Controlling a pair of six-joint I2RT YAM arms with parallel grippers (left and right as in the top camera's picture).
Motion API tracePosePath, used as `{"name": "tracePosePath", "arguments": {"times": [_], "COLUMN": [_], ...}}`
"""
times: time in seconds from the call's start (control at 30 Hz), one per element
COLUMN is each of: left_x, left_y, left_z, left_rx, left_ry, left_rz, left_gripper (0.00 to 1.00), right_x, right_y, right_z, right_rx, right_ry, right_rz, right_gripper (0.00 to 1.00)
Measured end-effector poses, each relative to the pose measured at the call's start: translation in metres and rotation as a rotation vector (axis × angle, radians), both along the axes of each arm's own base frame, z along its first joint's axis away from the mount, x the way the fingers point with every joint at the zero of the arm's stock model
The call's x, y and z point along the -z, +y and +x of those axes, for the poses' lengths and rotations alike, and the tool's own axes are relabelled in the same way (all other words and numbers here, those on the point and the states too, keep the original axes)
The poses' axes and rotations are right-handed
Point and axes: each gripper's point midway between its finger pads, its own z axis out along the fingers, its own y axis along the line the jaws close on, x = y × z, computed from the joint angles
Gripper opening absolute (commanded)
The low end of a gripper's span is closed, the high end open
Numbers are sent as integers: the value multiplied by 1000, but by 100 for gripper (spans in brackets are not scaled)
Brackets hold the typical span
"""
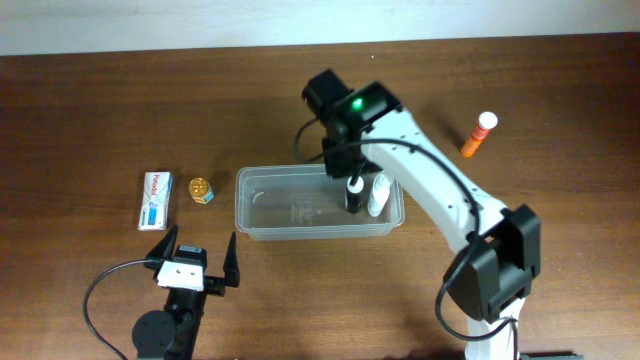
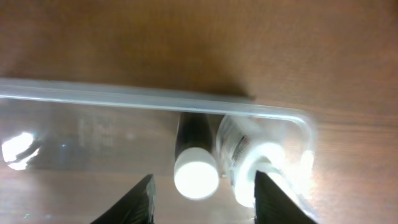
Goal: Pack container
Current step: 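Raise the right gripper and move it to the orange tube, then grasp the orange tube with the right gripper and lift it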
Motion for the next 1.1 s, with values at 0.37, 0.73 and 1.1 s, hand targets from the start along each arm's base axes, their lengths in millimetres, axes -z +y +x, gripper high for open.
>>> {"name": "tracePosePath", "arguments": {"times": [0.37,0.73,1.1], "left_x": [0,0,0], "left_y": [0,0,0], "left_z": [0,0,0], "left_rx": [0,0,0], "left_ry": [0,0,0], "left_rz": [0,0,0], "left_gripper": [99,99,99], "right_x": [-109,-108,-91], "right_y": [-68,-211,-242], "right_z": [23,34,48], "right_rx": [129,378,405], "right_ry": [-135,-88,-71], "right_rz": [52,11,61], "right_gripper": [59,59,62]}}
